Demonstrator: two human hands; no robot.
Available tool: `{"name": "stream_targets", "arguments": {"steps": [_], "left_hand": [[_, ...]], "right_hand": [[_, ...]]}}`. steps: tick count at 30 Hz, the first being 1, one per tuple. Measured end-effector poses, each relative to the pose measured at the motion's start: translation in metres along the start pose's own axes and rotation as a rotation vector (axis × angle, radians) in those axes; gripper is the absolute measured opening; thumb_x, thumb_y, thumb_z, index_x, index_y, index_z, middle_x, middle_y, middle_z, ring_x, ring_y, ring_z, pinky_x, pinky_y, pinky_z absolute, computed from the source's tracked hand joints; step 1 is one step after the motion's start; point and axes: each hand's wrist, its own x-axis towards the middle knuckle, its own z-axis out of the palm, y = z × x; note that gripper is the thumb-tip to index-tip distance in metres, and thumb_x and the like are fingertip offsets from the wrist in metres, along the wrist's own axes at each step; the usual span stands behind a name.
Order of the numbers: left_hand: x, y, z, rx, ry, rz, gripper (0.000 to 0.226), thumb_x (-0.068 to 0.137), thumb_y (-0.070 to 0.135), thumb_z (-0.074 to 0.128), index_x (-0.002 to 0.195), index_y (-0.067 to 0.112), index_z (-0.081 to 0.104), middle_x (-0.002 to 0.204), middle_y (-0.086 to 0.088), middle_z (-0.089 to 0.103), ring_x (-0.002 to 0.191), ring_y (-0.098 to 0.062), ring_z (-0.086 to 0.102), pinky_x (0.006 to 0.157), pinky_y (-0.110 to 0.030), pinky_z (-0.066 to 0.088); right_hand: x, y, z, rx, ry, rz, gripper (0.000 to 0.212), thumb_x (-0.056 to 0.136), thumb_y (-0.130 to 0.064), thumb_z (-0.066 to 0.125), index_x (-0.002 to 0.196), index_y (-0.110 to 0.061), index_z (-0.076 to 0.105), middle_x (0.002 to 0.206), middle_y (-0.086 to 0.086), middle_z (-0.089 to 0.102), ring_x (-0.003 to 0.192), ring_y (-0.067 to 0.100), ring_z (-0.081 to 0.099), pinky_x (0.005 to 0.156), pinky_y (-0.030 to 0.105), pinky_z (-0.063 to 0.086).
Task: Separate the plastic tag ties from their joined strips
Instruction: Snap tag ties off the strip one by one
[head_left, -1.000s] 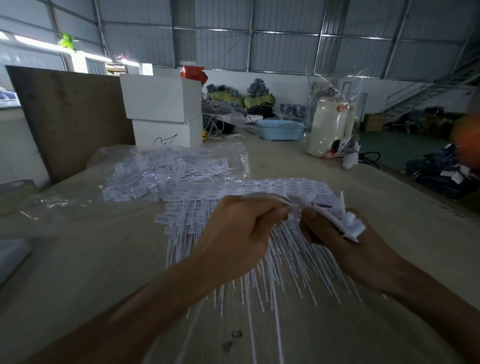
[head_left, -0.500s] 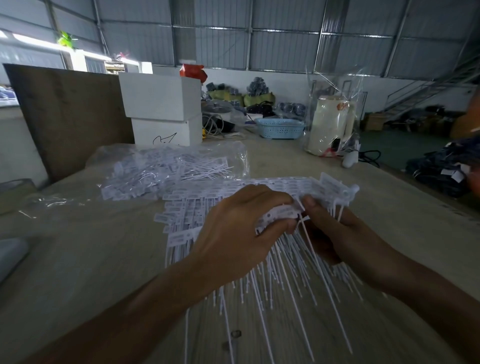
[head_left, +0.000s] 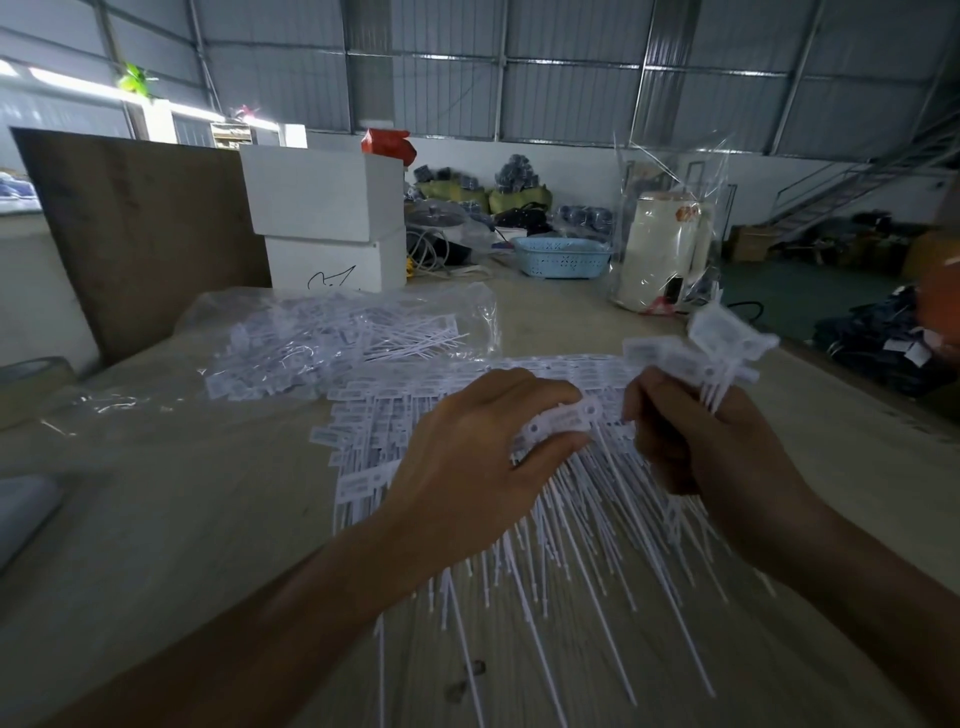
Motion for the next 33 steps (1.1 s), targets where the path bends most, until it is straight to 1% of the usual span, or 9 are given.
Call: {"name": "stream_targets", "arguments": {"steps": [2,4,8,12,15,19,23,30,33], "left_hand": [[0.000,0.000,0.000,-0.003,0.011,-0.001,0.026,0.087,0.026,0.074,0.109,0.012,0.072,0.099,0.002,0.071,0.089,-0.016,0.067,0.072,-0.038,0.055],[0.001,0.002,-0.001,-0.001,0.021,0.007,0.026,0.086,0.025,0.075,0.109,0.013,0.072,0.098,0.002,0.071,0.088,-0.016,0.066,0.069,-0.038,0.055],[0.001,0.008,-0.004,-0.048,0.015,0.004,0.031,0.083,0.023,0.076,0.109,0.024,0.060,0.097,0.008,0.067,0.083,-0.008,0.064,0.063,-0.031,0.053],[0.000,0.004,-0.007,-0.194,-0.096,-0.022,0.027,0.091,0.020,0.068,0.115,0.019,0.056,0.102,0.008,0.065,0.093,-0.008,0.065,0.074,-0.029,0.054],[-0.002,-0.001,-0.005,-0.133,-0.132,-0.043,0.036,0.092,0.016,0.062,0.127,0.019,0.052,0.115,0.004,0.063,0.107,-0.009,0.062,0.083,-0.031,0.053],[-0.004,-0.001,0.002,0.068,-0.098,-0.007,0.037,0.091,0.026,0.063,0.127,0.019,0.056,0.111,0.003,0.064,0.098,-0.015,0.060,0.071,-0.040,0.054],[-0.003,-0.004,0.002,0.091,-0.063,0.031,0.030,0.090,0.022,0.067,0.118,0.010,0.066,0.104,-0.001,0.068,0.094,-0.021,0.063,0.070,-0.041,0.054],[-0.006,-0.004,0.006,0.109,-0.052,0.112,0.029,0.094,0.024,0.058,0.113,0.006,0.069,0.098,-0.005,0.068,0.088,-0.023,0.064,0.068,-0.041,0.055],[-0.006,0.000,0.004,0.115,-0.073,0.058,0.029,0.095,0.029,0.053,0.115,0.014,0.067,0.095,-0.001,0.068,0.084,-0.019,0.063,0.067,-0.038,0.054]], "right_hand": [[0.001,-0.001,-0.004,0.070,-0.007,0.032,0.033,0.101,-0.034,0.045,0.080,-0.016,0.063,0.056,-0.001,0.034,0.046,0.012,0.023,0.040,0.021,0.023],[-0.002,-0.004,-0.001,0.037,-0.091,0.056,0.034,0.091,-0.045,0.054,0.080,-0.016,0.067,0.058,0.004,0.036,0.047,0.017,0.025,0.042,0.024,0.023],[-0.014,-0.005,0.014,-0.121,-0.277,0.068,0.046,0.081,-0.060,0.057,0.064,-0.018,0.062,0.056,0.005,0.044,0.043,0.013,0.037,0.042,0.019,0.031],[-0.014,-0.005,0.015,0.003,-0.190,0.079,0.039,0.079,-0.057,0.059,0.061,-0.022,0.063,0.054,0.001,0.042,0.043,0.010,0.037,0.041,0.021,0.030],[-0.009,-0.009,0.006,0.191,-0.157,0.182,0.035,0.078,-0.051,0.062,0.063,-0.020,0.064,0.057,0.002,0.035,0.045,0.012,0.032,0.041,0.023,0.027],[-0.008,-0.006,0.004,0.283,-0.221,0.243,0.034,0.081,-0.047,0.064,0.066,-0.016,0.060,0.058,0.001,0.028,0.045,0.013,0.023,0.041,0.022,0.021],[-0.007,-0.004,0.008,0.219,-0.217,0.230,0.035,0.083,-0.047,0.062,0.070,-0.015,0.062,0.064,0.006,0.020,0.047,0.014,0.019,0.042,0.022,0.021],[-0.009,-0.002,0.008,0.143,-0.194,0.192,0.037,0.085,-0.049,0.061,0.065,-0.017,0.062,0.056,0.001,0.029,0.046,0.014,0.023,0.042,0.022,0.024],[-0.008,0.000,0.008,0.120,-0.181,0.142,0.036,0.087,-0.046,0.060,0.062,-0.020,0.061,0.053,-0.003,0.031,0.045,0.014,0.022,0.043,0.022,0.024]]}}
